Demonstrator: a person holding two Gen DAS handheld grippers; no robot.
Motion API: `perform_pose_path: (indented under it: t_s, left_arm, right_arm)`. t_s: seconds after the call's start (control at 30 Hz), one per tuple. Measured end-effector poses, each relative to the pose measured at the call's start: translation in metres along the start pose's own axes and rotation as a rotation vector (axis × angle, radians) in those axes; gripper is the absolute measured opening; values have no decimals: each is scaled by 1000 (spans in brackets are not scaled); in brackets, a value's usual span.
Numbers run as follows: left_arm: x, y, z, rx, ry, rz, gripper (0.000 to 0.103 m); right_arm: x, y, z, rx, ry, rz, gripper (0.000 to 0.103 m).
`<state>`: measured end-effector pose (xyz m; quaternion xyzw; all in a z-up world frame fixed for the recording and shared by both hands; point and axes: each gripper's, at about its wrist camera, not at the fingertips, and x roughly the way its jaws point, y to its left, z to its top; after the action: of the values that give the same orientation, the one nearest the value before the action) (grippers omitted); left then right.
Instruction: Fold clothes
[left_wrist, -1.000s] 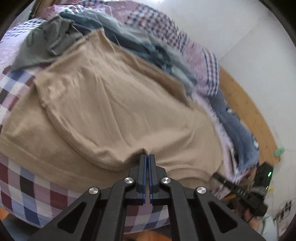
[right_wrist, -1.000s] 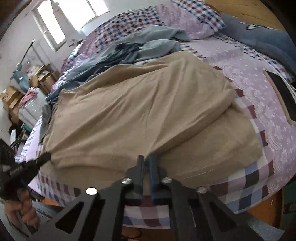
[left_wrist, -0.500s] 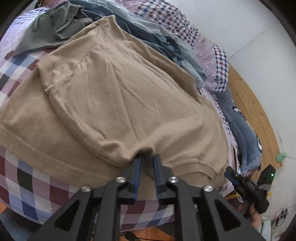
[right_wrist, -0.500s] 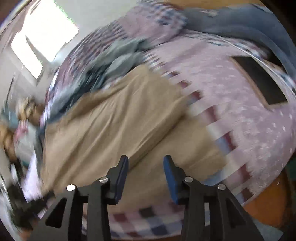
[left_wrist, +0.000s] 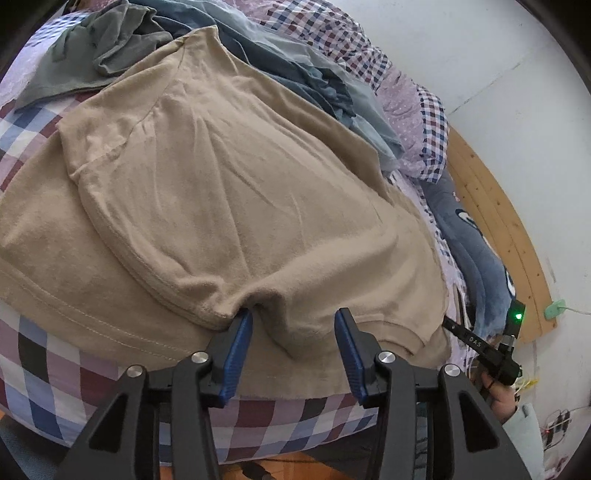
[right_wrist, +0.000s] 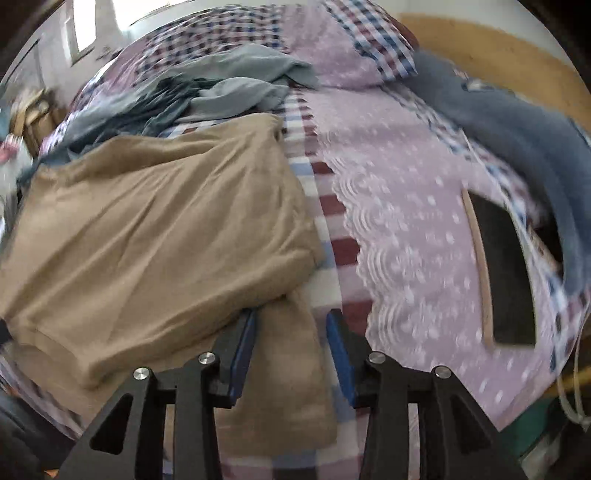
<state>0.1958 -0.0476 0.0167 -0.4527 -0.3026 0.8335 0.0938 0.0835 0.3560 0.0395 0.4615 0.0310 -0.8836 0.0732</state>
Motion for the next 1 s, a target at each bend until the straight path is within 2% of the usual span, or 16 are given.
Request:
perform_pose_path:
  t_s: [0.1, 0.2, 0.3, 0.4, 0.47, 0.53, 0.63, 0.8, 1.0]
  left_arm:
    - [1, 1, -3, 20, 9, 13, 50]
    - [1, 2, -3, 20, 11, 14, 50]
    - [1, 3, -4, 21, 12, 18, 50]
    - [1, 4, -5, 21, 14, 22, 50]
    - [1, 5, -5, 20, 14, 21, 50]
    - [2, 6, -4, 21, 15, 21, 50]
    - [2, 6, -3, 22, 18, 20, 50]
    - [2, 5, -1, 6, 16, 17, 50]
    - [2, 4, 0, -26, 20, -32, 50]
  right_arm:
    - [9, -3, 5, -2, -41, 19, 43]
    - [19, -5, 13, 8, -79, 37, 49]
    - [28, -3, 20, -10, -114, 10, 52]
    - [24, -24, 20, 79, -126, -96, 55]
    - [12, -45, 15, 181, -141, -281, 51]
    - [5, -75, 8, 318, -133, -326, 52]
    - [-1, -100, -2, 445, -125, -248, 50]
    - [-17, -78, -7, 378, -151, -89, 51]
    - [-36, -25, -18, 302, -128, 184, 51]
